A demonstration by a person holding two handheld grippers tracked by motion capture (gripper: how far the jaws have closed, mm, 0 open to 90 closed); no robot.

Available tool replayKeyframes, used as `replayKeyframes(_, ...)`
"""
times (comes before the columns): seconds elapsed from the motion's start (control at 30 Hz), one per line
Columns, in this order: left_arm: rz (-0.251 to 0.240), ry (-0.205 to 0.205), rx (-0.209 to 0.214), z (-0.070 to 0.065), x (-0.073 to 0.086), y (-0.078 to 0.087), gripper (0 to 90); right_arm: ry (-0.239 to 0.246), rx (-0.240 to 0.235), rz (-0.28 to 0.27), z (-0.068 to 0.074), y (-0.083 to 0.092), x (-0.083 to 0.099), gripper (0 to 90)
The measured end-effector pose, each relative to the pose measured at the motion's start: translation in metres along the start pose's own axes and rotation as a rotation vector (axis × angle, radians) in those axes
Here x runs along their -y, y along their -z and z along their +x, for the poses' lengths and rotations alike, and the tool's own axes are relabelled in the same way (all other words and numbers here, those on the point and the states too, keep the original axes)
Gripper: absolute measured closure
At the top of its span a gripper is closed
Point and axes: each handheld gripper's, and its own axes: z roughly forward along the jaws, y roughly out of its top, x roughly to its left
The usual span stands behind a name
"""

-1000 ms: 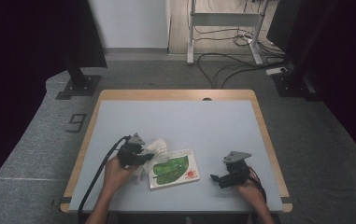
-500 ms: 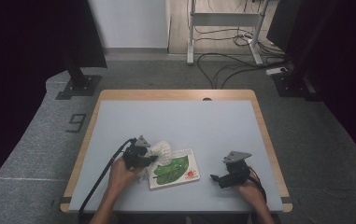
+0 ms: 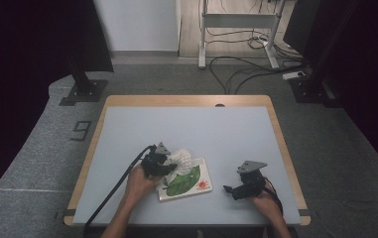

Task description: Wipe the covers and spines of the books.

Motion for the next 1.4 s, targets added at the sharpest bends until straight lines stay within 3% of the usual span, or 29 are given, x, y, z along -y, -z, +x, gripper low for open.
replayKeyframes(1.03, 0.020, -0.077, 0.053, -0.030, -0.055, -0.048, 68.1, -0.001, -0.001, 0.000, 0.000, 0.000, 0.000, 2.9)
replayKeyframes(1.4, -0.004, -0.075, 0.100, -0.039, -0.065, -0.060, 69.0, -0.001, -0.001, 0.000, 0.000, 0.000, 0.000, 2.9)
